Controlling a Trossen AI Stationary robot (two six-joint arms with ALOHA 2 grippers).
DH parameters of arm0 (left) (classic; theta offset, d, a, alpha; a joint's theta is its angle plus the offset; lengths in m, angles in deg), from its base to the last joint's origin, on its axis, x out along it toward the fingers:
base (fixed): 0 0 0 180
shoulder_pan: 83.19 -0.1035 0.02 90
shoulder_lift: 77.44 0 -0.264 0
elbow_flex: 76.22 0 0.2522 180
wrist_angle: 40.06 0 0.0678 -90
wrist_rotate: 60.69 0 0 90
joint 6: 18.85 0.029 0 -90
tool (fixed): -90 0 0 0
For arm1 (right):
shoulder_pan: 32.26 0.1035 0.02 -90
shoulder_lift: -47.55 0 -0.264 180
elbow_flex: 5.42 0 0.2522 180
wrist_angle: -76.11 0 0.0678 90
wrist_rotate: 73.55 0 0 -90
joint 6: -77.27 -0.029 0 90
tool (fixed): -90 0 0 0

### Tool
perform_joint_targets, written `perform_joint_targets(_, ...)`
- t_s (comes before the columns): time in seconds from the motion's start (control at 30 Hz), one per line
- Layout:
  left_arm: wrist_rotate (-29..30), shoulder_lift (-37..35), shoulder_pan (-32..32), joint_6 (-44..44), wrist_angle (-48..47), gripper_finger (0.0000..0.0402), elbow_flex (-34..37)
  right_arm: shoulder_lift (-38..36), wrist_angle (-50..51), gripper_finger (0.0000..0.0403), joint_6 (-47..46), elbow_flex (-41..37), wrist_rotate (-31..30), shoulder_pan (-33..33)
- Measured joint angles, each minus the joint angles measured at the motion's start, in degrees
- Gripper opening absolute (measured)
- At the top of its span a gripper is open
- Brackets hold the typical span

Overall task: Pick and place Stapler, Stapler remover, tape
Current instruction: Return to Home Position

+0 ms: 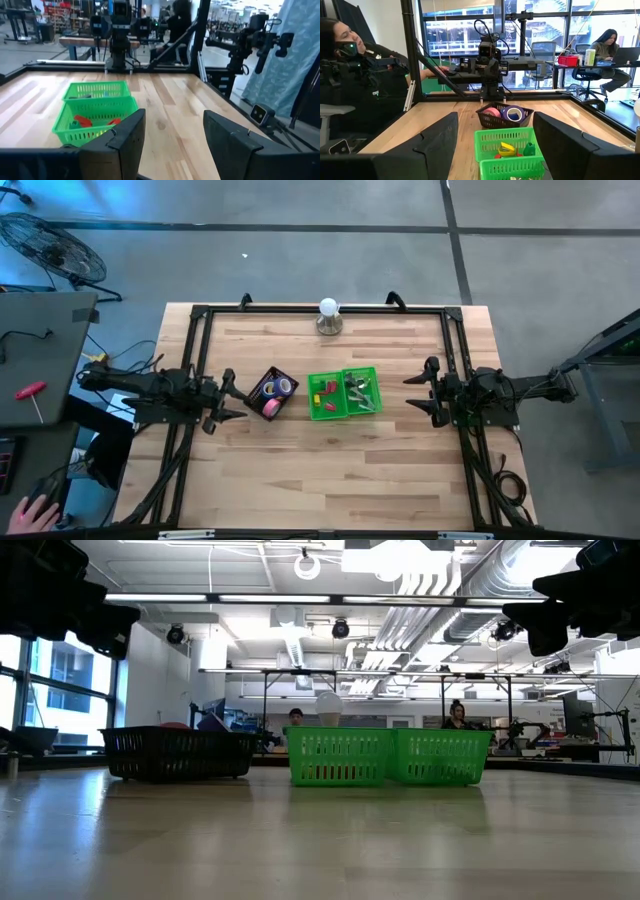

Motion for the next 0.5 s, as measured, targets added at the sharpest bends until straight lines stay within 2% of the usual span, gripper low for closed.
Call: perform_joint_targets(0.5, 0.0, 0.0, 0.0, 0.0, -0.1, 0.0195, 0.0, 0.0, 0.0, 0.025, 0.0, 0.0, 0.0, 0.0)
